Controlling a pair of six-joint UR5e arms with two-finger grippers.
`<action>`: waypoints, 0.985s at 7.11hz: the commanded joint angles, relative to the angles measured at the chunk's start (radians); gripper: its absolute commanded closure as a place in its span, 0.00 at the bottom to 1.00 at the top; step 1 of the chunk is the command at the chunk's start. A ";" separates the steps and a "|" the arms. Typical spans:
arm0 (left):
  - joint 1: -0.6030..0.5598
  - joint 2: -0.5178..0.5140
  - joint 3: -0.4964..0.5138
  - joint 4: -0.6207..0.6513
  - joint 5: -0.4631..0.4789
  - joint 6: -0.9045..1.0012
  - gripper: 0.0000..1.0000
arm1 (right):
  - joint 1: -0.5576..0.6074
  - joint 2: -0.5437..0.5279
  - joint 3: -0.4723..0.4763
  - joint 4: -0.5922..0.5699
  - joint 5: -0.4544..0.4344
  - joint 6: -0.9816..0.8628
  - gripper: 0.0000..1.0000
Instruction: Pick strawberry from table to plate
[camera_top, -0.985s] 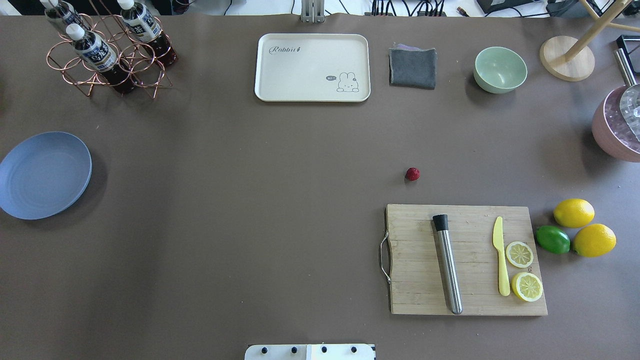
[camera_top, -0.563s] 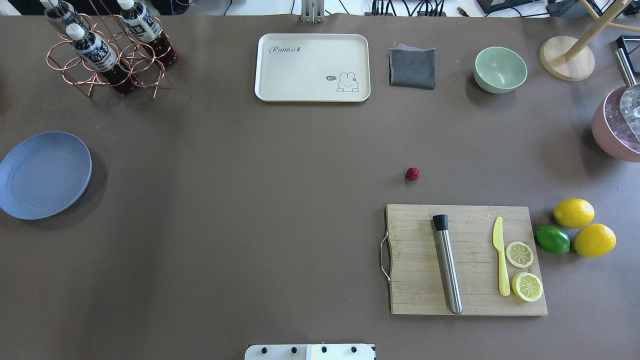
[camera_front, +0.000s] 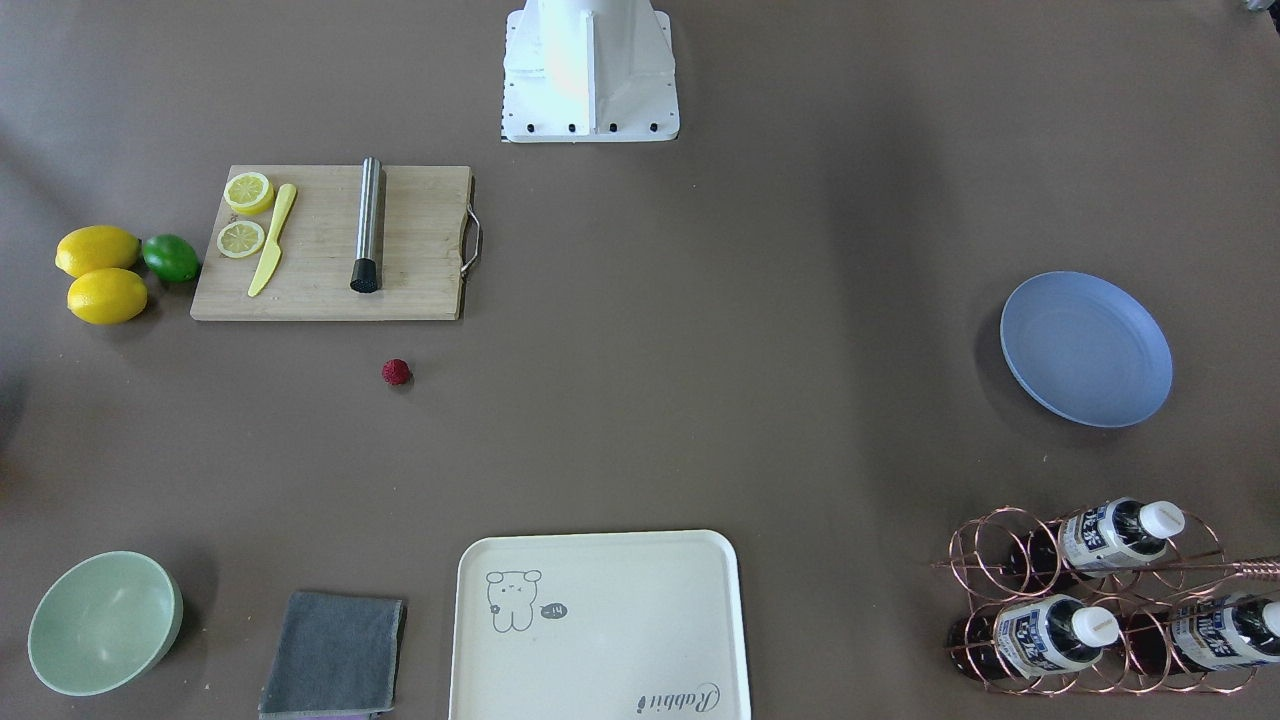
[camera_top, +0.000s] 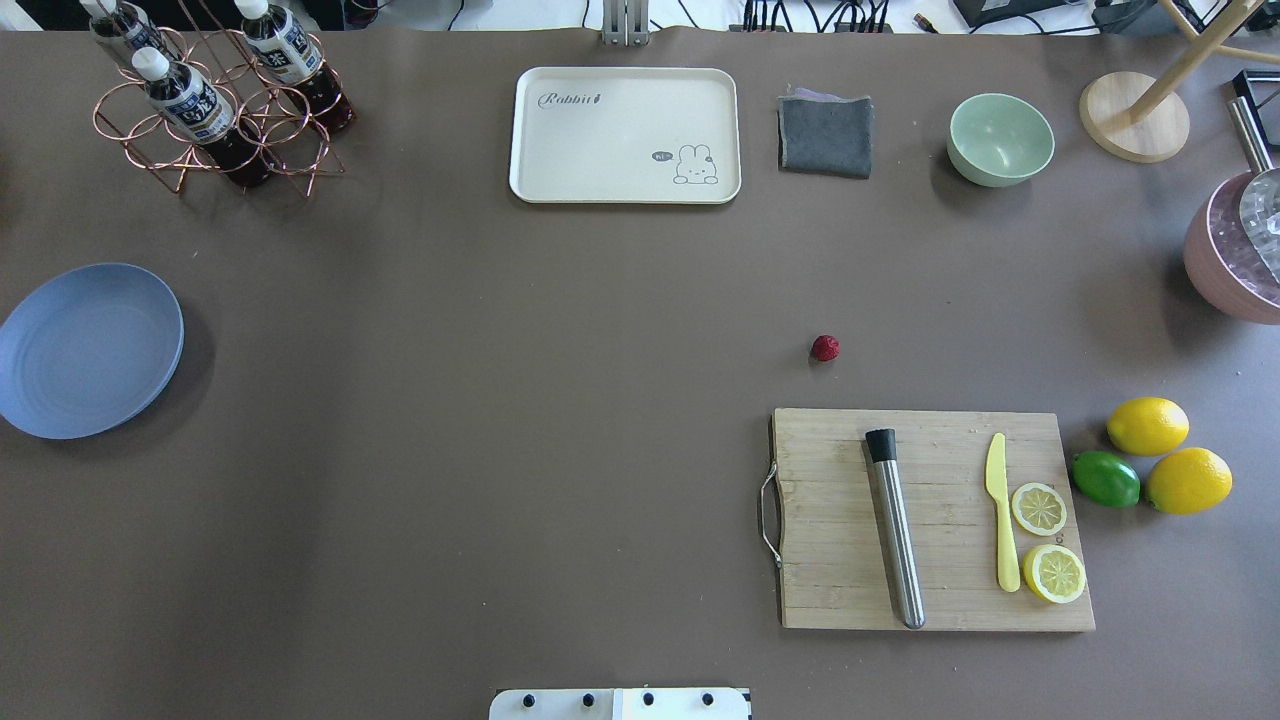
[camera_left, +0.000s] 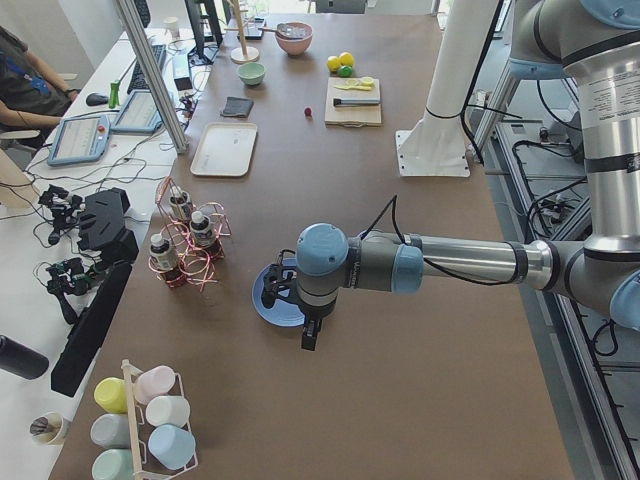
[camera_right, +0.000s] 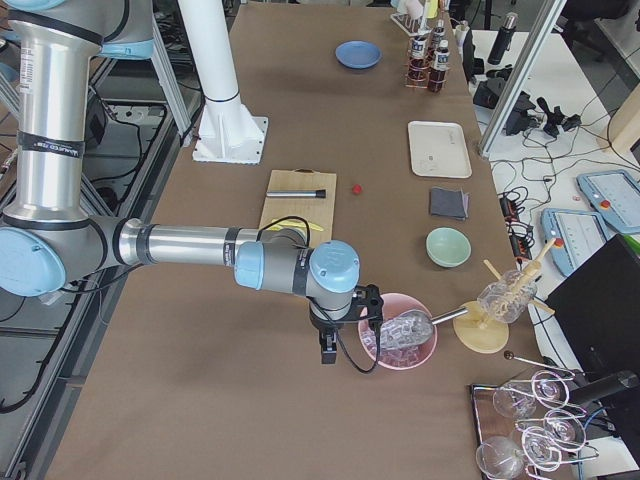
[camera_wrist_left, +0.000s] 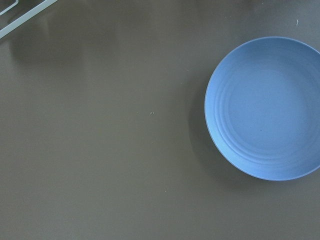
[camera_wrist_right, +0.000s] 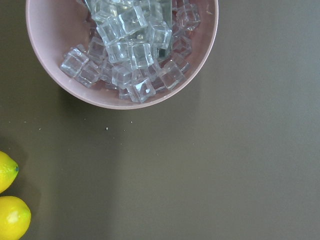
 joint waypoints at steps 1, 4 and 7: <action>0.001 -0.005 -0.005 -0.001 -0.001 -0.001 0.02 | 0.000 0.001 0.000 -0.001 0.000 0.000 0.00; 0.001 -0.017 -0.020 0.000 0.000 -0.003 0.03 | 0.000 0.005 -0.007 -0.002 0.008 0.000 0.00; 0.008 -0.025 -0.020 0.000 0.000 -0.010 0.03 | 0.000 0.007 0.001 0.005 0.008 0.000 0.00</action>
